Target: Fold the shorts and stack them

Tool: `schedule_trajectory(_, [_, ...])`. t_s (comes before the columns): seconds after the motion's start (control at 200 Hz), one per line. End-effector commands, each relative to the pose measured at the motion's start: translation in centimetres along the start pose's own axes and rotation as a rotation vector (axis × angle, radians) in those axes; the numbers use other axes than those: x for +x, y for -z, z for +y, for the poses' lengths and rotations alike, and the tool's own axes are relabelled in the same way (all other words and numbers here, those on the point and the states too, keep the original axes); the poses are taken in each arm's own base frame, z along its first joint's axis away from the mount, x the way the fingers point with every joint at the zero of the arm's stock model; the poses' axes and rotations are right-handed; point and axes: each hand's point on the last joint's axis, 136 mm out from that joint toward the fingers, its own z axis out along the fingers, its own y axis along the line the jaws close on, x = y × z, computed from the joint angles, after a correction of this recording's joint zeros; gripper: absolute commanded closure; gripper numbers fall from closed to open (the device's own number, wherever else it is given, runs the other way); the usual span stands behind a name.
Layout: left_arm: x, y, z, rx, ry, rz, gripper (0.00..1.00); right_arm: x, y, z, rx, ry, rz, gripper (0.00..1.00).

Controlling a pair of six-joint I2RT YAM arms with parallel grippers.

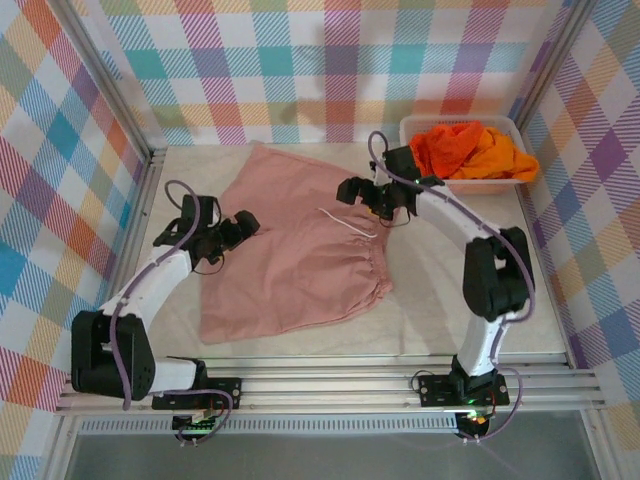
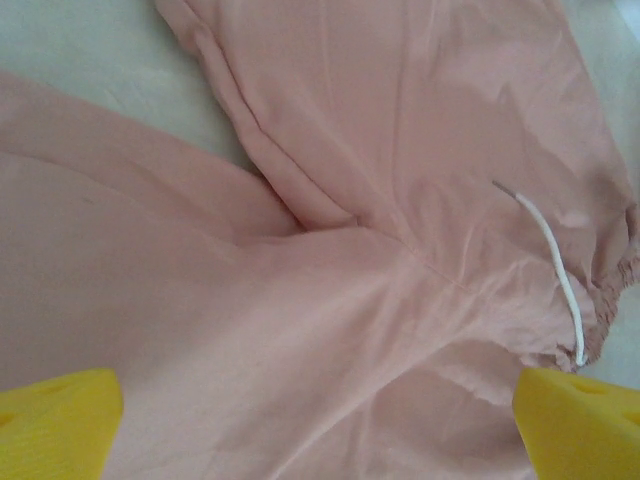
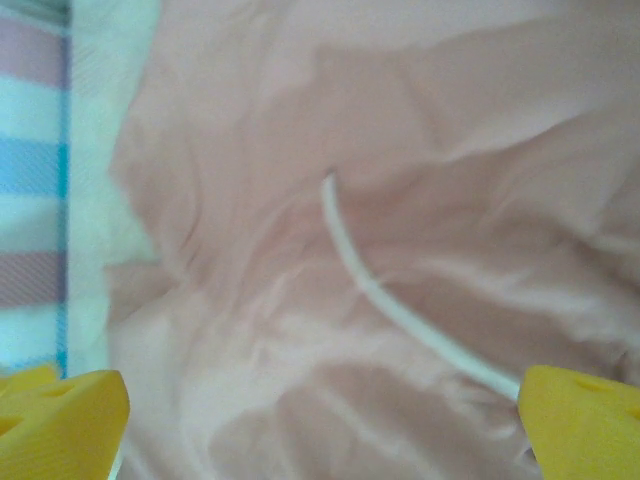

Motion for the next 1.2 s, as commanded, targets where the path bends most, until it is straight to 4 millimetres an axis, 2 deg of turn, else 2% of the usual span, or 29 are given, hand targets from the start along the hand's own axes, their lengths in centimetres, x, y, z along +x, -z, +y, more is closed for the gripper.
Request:
schedule_trajectory(0.0, [0.6,-1.8,-2.3,0.12,0.013,0.037,0.0,5.3,-1.3,-1.2,-0.014,-0.058,0.108,0.01])
schedule_trajectory(0.115, [-0.3,-3.1,-3.1,0.136,0.006,0.029,0.0,9.6,-1.7,-2.2,0.0,-0.083,0.163,0.0])
schedule_trajectory(0.285, [-3.9,-3.8,-8.3,0.246,-0.025,-0.009,0.0,13.9,-2.0,-3.9,0.038,-0.112,0.226,0.0])
schedule_trajectory(0.39, [-5.5,-5.1,-11.3,0.286,-0.06,-0.006,0.0,15.5,-1.5,-5.1,0.069,-0.132,0.236,0.01])
schedule_trajectory(0.57, [-8.2,-9.2,-14.3,0.33,-0.063,0.002,0.0,16.5,-0.8,-6.1,0.103,-0.121,0.241,0.0])
schedule_trajectory(0.69, [-9.3,-13.1,-14.8,0.312,-0.069,0.028,0.0,16.0,-0.7,-5.9,0.108,-0.106,0.235,0.0])
schedule_trajectory(0.79, [-9.8,-16.3,-14.0,0.262,-0.083,0.046,0.0,15.3,-0.3,-5.3,0.11,-0.094,0.23,0.0])
schedule_trajectory(0.905, [-10.1,-19.0,-12.6,0.208,-0.096,0.066,0.0,13.5,0.4,-3.8,0.096,-0.06,0.188,0.0])
schedule_trajectory(1.05, [-11.1,-20.3,-10.5,0.176,-0.06,0.054,0.0,9.8,1.0,-3.2,0.115,-0.035,0.131,0.01])
schedule_trajectory(1.195, [-11.5,-20.7,-7.6,0.141,-0.022,0.054,0.0,5.0,0.3,-3.5,0.142,-0.03,0.083,0.01])
